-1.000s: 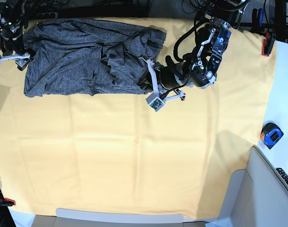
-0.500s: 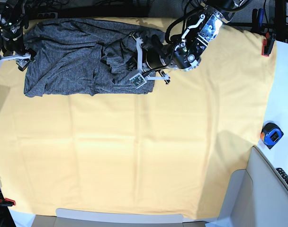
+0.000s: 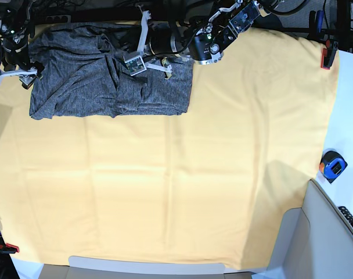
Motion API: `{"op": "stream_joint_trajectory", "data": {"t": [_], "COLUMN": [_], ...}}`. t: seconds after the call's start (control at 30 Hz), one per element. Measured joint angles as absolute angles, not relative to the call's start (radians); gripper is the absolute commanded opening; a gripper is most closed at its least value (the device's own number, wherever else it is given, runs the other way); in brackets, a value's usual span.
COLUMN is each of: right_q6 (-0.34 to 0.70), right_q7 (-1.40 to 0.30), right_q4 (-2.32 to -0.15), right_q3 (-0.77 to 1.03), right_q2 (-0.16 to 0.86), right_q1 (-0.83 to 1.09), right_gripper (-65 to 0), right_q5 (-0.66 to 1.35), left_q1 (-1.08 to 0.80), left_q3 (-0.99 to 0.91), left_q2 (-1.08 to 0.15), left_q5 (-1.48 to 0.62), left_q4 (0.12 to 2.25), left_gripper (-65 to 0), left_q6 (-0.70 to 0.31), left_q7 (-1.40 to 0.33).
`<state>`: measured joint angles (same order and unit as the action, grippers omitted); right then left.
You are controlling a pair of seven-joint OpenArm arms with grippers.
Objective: Fold the T-shirt properly
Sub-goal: 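Push the folded end further toward the right gripper with the left gripper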
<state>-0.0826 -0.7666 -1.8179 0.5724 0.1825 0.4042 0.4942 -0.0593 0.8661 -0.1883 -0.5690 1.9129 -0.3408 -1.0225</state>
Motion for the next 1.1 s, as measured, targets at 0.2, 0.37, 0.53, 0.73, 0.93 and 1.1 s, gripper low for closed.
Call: {"op": "stream_joint_trajectory", "data": {"t": [0.2, 0.37, 0.53, 0.73, 0.93, 1.1], "right_q6": [-0.087, -0.08, -0.083, -0.083, -0.079, -0.083], "right_q7": [-0.767, -0.767, -0.767, -0.767, -0.766, -0.766], "right_q4": [-1.79, -1.791, -1.791, -1.791, -1.791, -1.792], "right_q3": [0.572, 0.572, 0.572, 0.572, 0.529, 0.525], "right_q2": [0.183, 0.182, 0.182, 0.181, 0.182, 0.182], "right_q1": [0.404, 0.399, 0.399, 0.399, 0.398, 0.399], "right_gripper": [-18.5, -18.5, -18.5, -18.5, -18.5, -18.5], "right_q5": [0.495, 0.496, 0.496, 0.496, 0.496, 0.496], "left_q1": [-0.005, -0.017, -0.02, -0.036, -0.035, 0.004], "left_q3": [0.739, 0.584, 0.551, 0.591, 0.719, 0.8], "left_q2": [-0.191, -0.195, -0.213, -0.213, -0.211, -0.177], "left_q5": [-0.71, -0.705, -0.611, -0.526, -0.468, -0.426], "left_q4": [1.914, 1.912, 1.909, 1.907, 1.903, 1.794], "left_gripper": [-65.0, -65.0, -65.0, -65.0, -65.0, -65.0], "left_q6": [-0.416, -0.416, -0.334, -0.27, -0.216, -0.212], "left_q7": [-1.029, -1.044, -1.059, -1.065, -1.064, -1.061]}}
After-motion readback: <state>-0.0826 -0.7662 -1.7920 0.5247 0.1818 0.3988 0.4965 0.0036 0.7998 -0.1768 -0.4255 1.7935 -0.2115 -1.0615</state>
